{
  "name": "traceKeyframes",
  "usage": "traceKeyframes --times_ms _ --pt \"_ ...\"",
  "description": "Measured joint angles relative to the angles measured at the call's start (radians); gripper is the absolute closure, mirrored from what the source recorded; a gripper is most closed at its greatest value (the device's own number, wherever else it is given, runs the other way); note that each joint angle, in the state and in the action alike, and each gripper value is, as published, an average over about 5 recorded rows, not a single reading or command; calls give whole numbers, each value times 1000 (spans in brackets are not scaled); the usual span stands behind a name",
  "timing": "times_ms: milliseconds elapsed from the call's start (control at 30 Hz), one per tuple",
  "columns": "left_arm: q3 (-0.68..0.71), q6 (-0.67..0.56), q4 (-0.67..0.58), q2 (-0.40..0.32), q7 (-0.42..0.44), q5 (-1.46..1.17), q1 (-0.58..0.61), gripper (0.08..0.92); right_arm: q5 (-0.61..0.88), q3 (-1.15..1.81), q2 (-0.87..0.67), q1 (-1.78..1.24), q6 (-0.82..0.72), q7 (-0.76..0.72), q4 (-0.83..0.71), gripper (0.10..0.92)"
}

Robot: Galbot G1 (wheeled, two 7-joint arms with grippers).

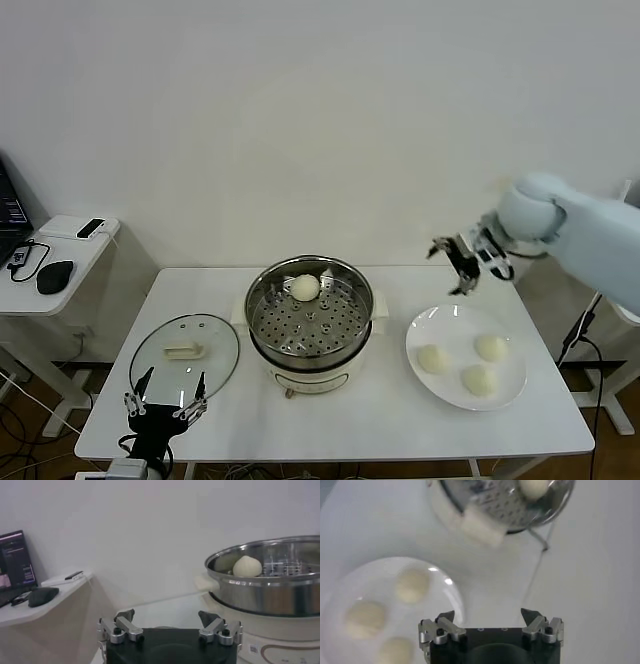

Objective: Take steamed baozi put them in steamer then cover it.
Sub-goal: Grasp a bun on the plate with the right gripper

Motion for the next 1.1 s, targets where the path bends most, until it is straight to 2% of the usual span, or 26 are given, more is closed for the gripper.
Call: traceKeyframes --times_ms 433,1100 --pt "-6 12 27 0 6 5 -7 177 -71 192 -25 -328 -60 39 0 203" --pt "-24 13 38 -7 7 8 3 177 -118 232 142 -448 -131 85 -120 203"
